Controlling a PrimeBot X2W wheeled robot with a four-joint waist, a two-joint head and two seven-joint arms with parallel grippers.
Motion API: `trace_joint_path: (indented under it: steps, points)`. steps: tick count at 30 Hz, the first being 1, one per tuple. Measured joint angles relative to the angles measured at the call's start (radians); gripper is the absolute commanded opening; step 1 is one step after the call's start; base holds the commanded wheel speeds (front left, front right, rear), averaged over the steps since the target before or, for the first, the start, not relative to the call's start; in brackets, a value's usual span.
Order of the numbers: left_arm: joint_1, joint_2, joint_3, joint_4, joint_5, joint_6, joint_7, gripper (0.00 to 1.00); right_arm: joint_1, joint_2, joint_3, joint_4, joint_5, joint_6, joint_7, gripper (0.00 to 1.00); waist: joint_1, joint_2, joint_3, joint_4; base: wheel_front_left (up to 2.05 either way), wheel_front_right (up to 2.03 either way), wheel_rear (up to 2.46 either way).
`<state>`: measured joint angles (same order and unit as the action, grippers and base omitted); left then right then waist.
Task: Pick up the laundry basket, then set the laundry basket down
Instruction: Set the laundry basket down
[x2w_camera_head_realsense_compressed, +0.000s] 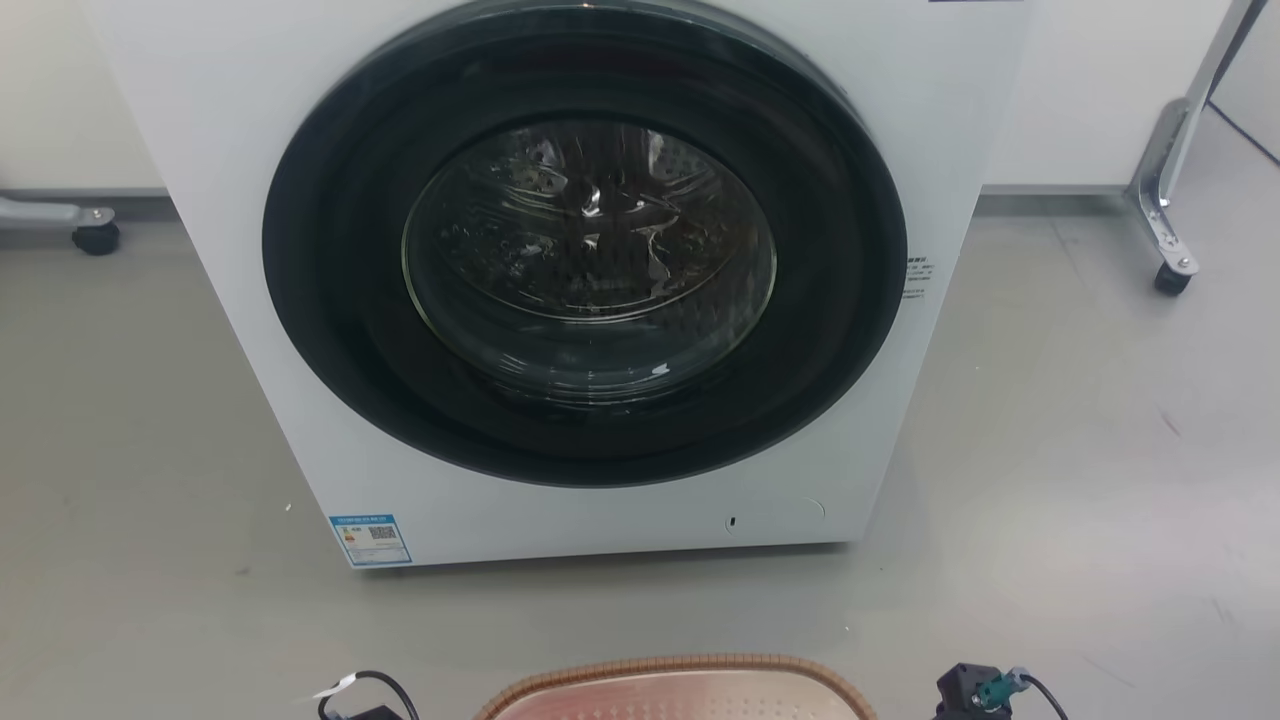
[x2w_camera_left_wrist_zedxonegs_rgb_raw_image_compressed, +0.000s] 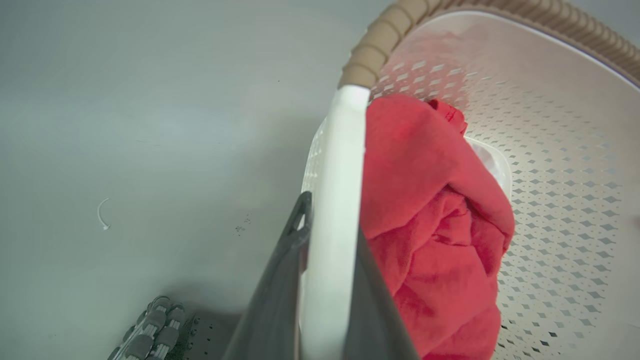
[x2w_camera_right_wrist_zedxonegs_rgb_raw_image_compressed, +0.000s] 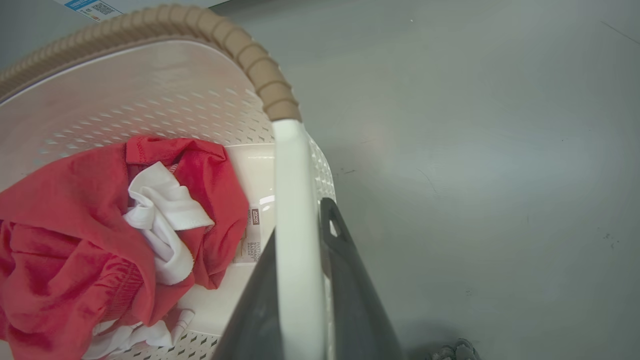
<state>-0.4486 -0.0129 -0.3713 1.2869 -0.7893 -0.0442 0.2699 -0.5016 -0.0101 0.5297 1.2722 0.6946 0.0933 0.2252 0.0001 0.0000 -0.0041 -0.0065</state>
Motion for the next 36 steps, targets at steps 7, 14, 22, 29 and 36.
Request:
trace_joint_path:
  steps: [7, 14, 22, 29, 36]
  points:
    - [-0.028, 0.005, -0.008, -0.012, 0.011, 0.001, -0.049, 0.00, -0.030, 0.000, 0.008, -0.008, -0.011, -0.006, -0.049, 0.00, 0.0000, 0.0001, 0.047, -0.003, 0.00, 0.00, 0.00]
    - [-0.082, 0.007, -0.012, -0.035, 0.026, 0.009, -0.104, 0.00, -0.093, -0.007, 0.013, -0.026, -0.019, -0.019, -0.096, 0.00, 0.0001, 0.0001, 0.123, -0.005, 0.00, 0.00, 0.00]
    - [-0.145, 0.018, -0.015, -0.059, 0.041, 0.009, -0.155, 0.00, -0.160, -0.010, 0.017, -0.041, -0.037, -0.033, -0.150, 0.00, 0.0002, 0.0001, 0.230, -0.009, 0.00, 0.00, 0.00]
    - [-0.212, 0.024, -0.016, -0.075, 0.047, 0.009, -0.195, 0.00, -0.229, -0.019, 0.016, -0.056, -0.048, -0.042, -0.194, 0.00, 0.0002, 0.0002, 0.331, -0.012, 0.00, 0.00, 0.00]
    - [-0.276, 0.034, -0.018, -0.089, 0.056, 0.009, -0.227, 0.00, -0.292, -0.025, 0.018, -0.068, -0.060, -0.049, -0.230, 0.00, 0.0001, 0.0002, 0.434, -0.012, 0.00, 0.00, 0.00]
